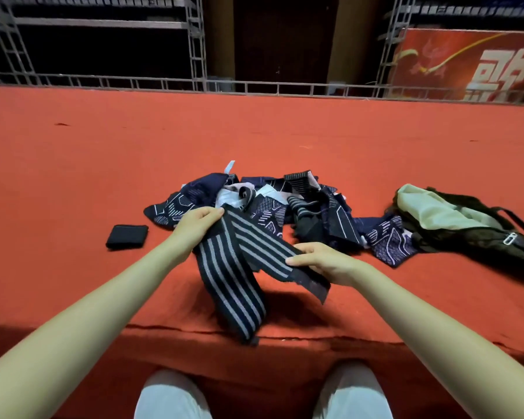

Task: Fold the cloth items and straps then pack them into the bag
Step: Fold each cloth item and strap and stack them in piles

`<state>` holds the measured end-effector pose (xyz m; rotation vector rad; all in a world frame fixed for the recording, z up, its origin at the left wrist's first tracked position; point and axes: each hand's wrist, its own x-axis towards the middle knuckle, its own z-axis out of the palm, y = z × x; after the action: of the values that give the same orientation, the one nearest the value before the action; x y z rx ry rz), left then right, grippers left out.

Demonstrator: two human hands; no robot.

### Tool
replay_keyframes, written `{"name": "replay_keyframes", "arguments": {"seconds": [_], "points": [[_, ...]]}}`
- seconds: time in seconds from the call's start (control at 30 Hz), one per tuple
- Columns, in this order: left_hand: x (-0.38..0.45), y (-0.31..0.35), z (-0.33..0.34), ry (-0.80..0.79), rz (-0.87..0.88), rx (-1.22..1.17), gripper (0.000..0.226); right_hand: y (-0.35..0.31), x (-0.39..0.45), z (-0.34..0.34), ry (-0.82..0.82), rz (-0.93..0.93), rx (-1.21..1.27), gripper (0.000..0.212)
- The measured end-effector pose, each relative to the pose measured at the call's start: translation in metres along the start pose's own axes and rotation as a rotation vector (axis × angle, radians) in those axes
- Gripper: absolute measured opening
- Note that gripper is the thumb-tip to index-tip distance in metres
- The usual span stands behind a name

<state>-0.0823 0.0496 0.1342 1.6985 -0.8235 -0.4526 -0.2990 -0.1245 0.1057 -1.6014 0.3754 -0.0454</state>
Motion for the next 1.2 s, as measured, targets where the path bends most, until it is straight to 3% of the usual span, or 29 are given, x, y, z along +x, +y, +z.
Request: {"name": "replay_keyframes", "arguments": {"seconds": [0.13, 0.23, 0.3, 0.4, 0.53, 0.7, 0.8, 0.93, 1.07, 1.2], "points": [[-0.001, -0.045, 0.028, 0.02, 0.123, 0.715, 0.023, 0.039, -0.004, -0.008, 0.125, 0.106, -0.137, 0.01], [-0.024, -0.053, 0.064, -0.018, 0.227, 0.899, 0.042, 0.056, -0.005, -0.022, 0.262, 0.178, -0.23, 0.009], [-0.051, -0.051, 0.091, -0.174, 0.292, 0.985, 0.056, 0.064, -0.008, -0.034, 0.36, 0.204, -0.242, 0.006], [-0.089, -0.059, 0.117, -0.455, 0.157, 1.137, 0.087, 0.076, -0.011, -0.055, 0.468, 0.205, -0.308, 0.013], [-0.101, -0.07, 0.115, -0.477, 0.078, 1.031, 0.082, 0.087, -0.019, -0.072, 0.512, 0.192, -0.539, 0.009], [-0.106, -0.089, 0.107, -0.263, 0.251, 0.85, 0.07, 0.096, -0.027, -0.075, 0.591, 0.184, -0.7, 0.022], [-0.114, -0.1, 0.101, -0.196, 0.216, 0.819, 0.084, 0.101, -0.036, -0.062, 0.725, 0.149, -0.752, 0.023], [-0.12, -0.097, 0.096, -0.251, 0.114, 0.914, 0.093, 0.114, -0.046, -0.041, 0.861, 0.06, -0.904, 0.021], [-0.123, -0.09, 0.097, -0.241, 0.091, 0.988, 0.059, 0.112, -0.05, -0.036, 0.853, 0.013, -0.91, 0.022], [-0.117, -0.087, 0.08, -0.113, 0.177, 0.845, 0.038, 0.117, -0.065, -0.033, 0.917, 0.077, -0.937, 0.026]]}}
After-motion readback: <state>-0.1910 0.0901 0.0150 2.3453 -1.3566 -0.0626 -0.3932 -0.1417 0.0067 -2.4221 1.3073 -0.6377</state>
